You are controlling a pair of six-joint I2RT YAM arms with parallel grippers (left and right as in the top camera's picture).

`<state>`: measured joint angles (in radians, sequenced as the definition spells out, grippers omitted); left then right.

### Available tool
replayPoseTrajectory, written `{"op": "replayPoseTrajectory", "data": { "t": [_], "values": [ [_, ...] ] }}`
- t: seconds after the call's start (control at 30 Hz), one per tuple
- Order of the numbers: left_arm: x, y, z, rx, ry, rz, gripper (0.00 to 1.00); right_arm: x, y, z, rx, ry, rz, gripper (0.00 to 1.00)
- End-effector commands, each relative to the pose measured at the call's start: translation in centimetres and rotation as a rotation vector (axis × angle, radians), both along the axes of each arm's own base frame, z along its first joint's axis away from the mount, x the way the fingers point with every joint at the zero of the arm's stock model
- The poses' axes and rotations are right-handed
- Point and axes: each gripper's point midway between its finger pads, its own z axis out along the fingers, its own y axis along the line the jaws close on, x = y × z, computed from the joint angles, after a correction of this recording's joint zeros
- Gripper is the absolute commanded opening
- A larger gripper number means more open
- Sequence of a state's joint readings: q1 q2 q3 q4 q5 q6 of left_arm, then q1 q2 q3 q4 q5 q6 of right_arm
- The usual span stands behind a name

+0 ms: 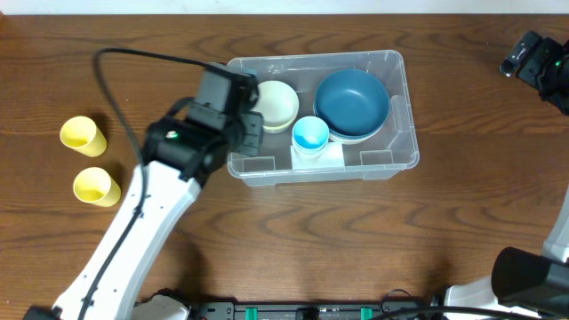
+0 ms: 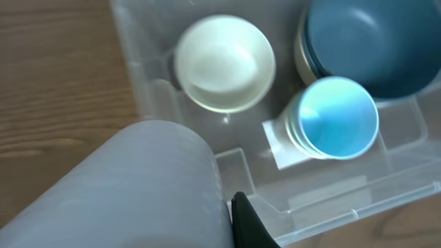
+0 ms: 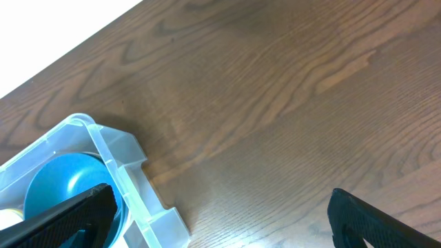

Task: Pack container
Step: 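Carry the pink cup into the container and set it beside the cups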

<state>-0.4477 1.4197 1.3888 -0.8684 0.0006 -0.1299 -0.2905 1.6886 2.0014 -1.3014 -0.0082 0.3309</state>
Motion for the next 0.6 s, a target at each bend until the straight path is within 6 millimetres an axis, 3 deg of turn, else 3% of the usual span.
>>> {"op": "replayPoseTrajectory", "data": {
  "t": [0.0,0.23,0.57],
  "values": [
    [0.1,-1.6,-1.6,0.033,0.042,-0.05,0.06,0.0,0.1,0.0,0.006,-0.001,-0.009,0.99],
    [-0.4,-4.4,-6.3,0.111,0.15,-0.147,0.06,0.0,0.1,0.0,0.007,-0.001,-0.009,0.99],
    [-0.3,-4.7,-12.7,0.196,0.307,-0.157,0.06,0.0,0.1,0.0,0.007,-0.001,-0.009,0.99]
  ]
}}
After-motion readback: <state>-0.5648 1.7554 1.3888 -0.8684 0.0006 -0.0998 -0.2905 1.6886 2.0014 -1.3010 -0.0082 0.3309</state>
